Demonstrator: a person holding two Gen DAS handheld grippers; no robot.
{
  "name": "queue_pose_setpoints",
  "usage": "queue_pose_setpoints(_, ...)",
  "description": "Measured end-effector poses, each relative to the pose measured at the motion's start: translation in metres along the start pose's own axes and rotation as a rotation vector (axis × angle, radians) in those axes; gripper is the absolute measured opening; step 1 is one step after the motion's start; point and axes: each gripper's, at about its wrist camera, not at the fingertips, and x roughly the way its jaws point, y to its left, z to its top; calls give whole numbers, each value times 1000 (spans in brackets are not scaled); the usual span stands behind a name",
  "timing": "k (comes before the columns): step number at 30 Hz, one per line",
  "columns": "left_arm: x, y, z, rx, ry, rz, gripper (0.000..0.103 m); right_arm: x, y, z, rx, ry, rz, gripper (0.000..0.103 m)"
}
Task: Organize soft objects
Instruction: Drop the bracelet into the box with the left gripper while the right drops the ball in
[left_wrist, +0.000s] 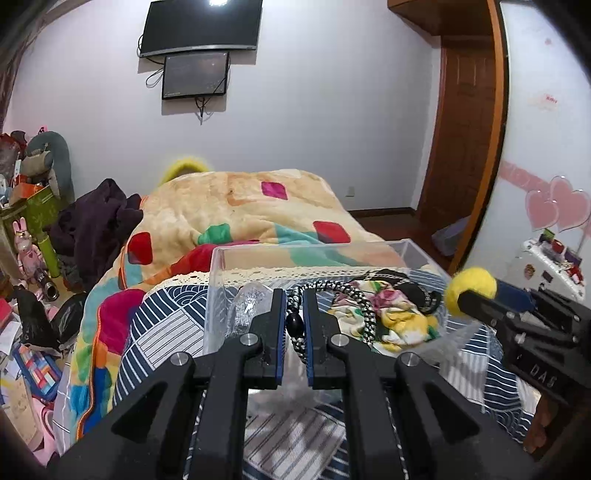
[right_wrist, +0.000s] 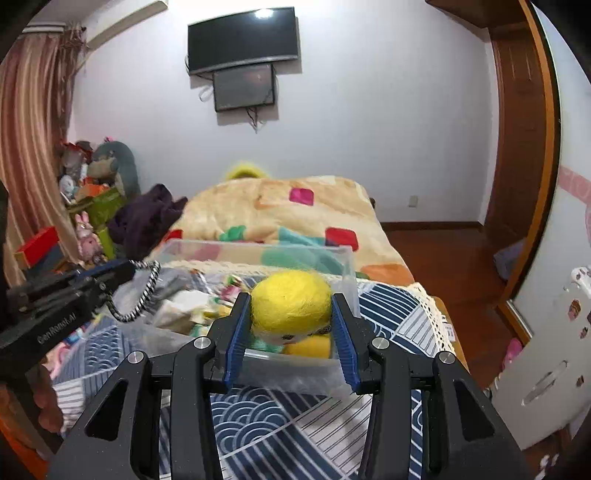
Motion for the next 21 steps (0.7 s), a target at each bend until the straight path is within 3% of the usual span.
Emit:
queue_pose_setpoints(8, 34, 0, -8, -20, 78, 22, 8, 22, -3, -9, 11, 69, -7, 40)
queue_pose_setpoints(16, 29, -6, -19, 9, 82, 15, 14, 20, -10, -13, 32, 92, 6, 43)
queue_pose_setpoints(21, 12, -5, -19, 6, 65, -10, 14, 12, -10, -13, 16, 89, 18, 51)
